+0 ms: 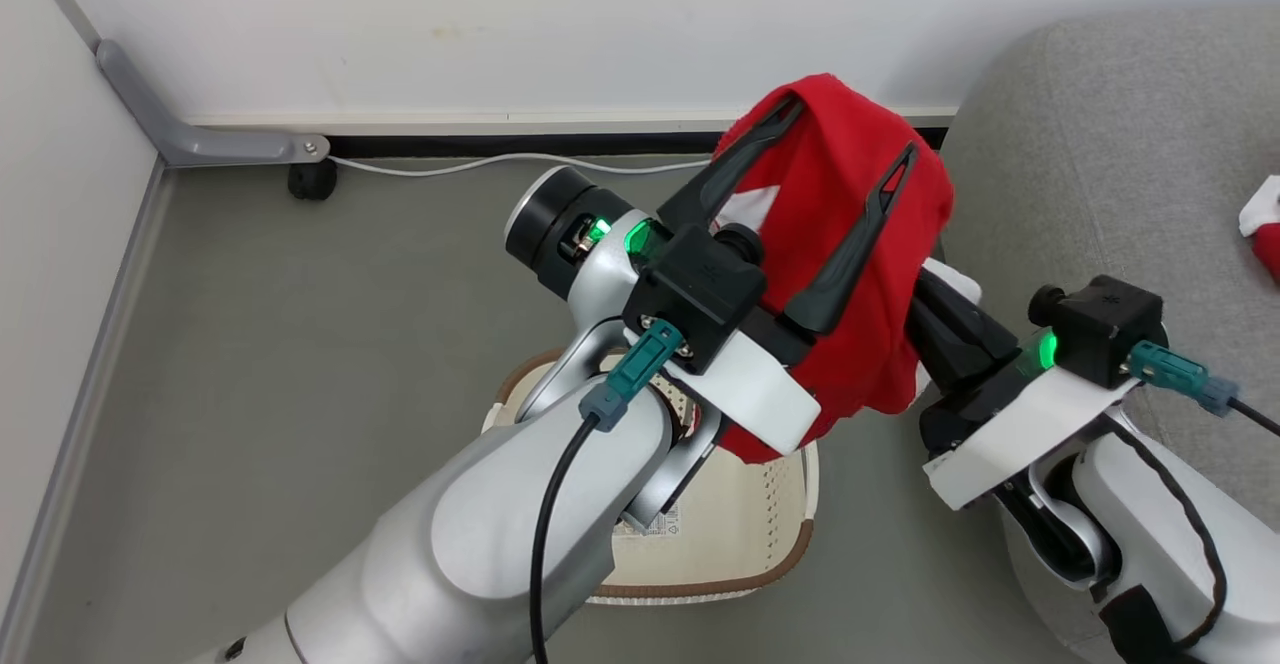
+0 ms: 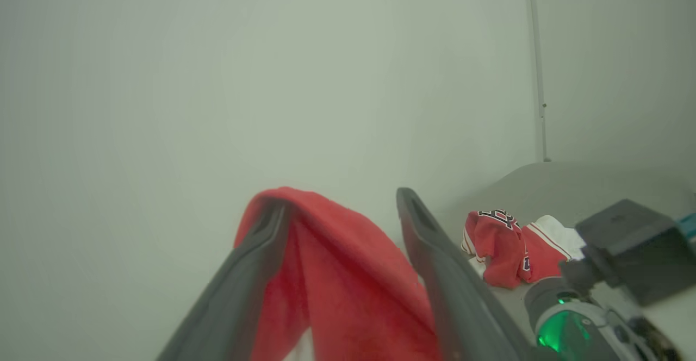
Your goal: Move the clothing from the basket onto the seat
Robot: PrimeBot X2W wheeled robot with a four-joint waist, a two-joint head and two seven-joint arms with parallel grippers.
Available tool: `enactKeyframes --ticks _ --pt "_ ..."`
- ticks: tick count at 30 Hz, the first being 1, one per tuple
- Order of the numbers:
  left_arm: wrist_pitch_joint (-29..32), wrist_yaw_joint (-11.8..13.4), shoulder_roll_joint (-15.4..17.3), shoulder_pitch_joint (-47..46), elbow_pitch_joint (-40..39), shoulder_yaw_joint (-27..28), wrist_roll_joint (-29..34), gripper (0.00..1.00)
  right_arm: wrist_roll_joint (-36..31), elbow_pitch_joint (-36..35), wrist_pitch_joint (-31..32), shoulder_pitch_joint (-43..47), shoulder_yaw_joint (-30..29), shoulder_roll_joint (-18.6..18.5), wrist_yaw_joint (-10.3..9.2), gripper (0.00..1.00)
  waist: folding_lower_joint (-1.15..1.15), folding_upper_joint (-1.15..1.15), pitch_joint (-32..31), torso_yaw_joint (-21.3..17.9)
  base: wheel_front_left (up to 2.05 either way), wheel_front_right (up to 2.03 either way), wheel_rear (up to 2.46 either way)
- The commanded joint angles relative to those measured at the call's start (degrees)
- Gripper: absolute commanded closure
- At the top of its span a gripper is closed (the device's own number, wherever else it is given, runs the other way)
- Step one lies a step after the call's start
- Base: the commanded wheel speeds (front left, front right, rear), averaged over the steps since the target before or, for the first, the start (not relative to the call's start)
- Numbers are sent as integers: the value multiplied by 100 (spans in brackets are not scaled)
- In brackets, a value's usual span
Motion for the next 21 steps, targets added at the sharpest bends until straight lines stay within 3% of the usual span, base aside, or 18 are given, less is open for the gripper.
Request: enactKeyframes --ticks 1,21 --pt "-52 65 35 -125 -65 209 -43 0 -30 -183 -35 142 -69 0 23 100 0 0 -3 -46 0 0 0" --pt "-253 -292 35 653 674 531 -183 0 -24 -841 -35 650 -2144 16 23 100 0 0 125 -1114 0 0 0"
